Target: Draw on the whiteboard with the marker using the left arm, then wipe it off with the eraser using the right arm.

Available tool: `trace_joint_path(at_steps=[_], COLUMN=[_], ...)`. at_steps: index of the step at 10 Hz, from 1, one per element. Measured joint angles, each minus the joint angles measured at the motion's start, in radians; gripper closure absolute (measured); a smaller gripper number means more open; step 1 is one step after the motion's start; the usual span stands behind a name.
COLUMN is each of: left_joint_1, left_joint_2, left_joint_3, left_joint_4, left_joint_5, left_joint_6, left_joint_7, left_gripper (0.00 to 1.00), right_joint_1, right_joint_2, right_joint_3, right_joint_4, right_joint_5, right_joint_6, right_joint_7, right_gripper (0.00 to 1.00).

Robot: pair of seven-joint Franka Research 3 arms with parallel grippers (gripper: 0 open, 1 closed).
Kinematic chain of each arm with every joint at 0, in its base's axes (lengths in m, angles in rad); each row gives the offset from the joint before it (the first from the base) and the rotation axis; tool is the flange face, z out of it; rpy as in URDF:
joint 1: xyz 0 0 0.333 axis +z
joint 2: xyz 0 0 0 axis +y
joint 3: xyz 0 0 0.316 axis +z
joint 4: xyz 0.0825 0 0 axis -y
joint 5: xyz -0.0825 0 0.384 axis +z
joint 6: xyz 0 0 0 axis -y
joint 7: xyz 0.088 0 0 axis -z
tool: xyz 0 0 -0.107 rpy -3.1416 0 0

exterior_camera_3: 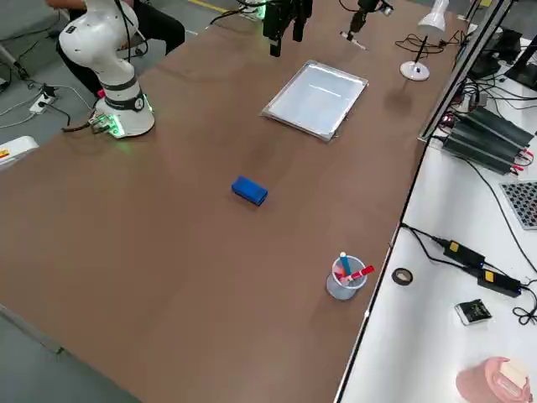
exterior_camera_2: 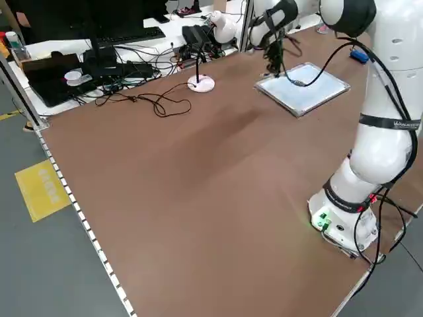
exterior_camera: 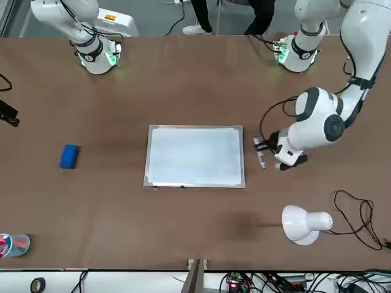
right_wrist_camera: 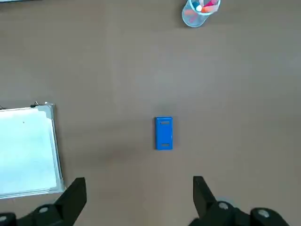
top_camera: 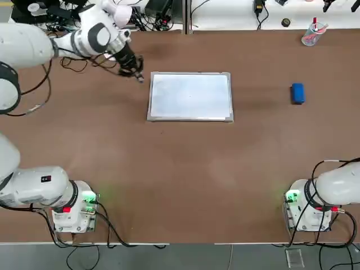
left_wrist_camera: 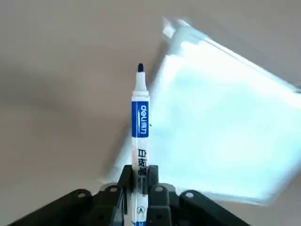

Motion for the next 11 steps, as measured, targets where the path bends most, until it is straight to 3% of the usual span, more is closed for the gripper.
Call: trace_joint_path(at_steps=[6,11], left_joint_1=[-0.117,-0.185], left_joint_2=[0.209,0.318], left_joint_3=[-0.004,-0.003], left_joint_4=[0.195,0.231], left_joint_5=[-0.461,-0.801], left_joint_6=[0.010,0.094], left_joint_7=[-0.158,-0.167], left_gripper=[0.83,0.83], right_joint_1=[0.000,0.000], right_joint_2=[0.001,0.002], right_joint_3=[0.000,-0.001], right_joint_4=[-0.004,-0.005], right_joint_5=[0.000,0.000], right_joint_6=[0.000,0.000], right_joint_7=[0.000,0.000], right_gripper=[0.00,0.00])
